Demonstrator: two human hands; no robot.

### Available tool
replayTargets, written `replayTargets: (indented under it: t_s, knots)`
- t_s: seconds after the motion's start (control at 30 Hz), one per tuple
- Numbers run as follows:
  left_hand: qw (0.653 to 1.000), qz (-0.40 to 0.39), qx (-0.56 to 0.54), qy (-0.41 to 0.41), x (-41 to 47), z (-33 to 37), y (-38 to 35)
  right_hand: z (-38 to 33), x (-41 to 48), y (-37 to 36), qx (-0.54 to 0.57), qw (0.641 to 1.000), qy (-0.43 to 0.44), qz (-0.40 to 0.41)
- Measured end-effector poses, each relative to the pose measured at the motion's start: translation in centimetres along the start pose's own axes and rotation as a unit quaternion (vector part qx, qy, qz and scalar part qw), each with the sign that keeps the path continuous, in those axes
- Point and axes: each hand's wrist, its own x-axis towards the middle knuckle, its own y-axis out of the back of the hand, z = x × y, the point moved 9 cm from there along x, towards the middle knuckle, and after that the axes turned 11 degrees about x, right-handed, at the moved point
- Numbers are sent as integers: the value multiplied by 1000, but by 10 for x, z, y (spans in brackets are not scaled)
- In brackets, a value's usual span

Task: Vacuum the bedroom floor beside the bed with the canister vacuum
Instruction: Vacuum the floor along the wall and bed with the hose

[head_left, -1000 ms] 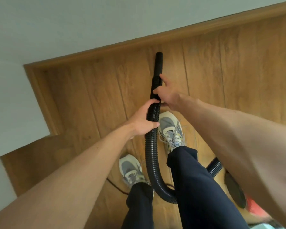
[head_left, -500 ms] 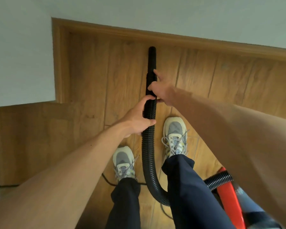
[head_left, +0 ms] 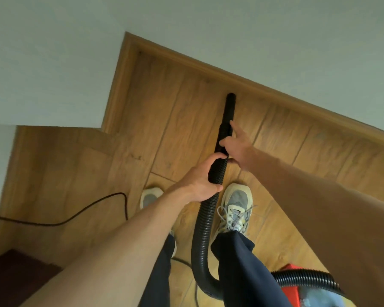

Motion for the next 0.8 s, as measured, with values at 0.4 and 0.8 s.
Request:
replayTargets:
  t_s: [0.4, 0.8]
  knots:
    - [996, 23, -83, 30, -9, -53, 45, -23, 14, -84, -84, 995, 12, -55]
    - [967, 65, -237, 73, -15, -110, 96, -46, 37, -177, -138, 985, 55, -93]
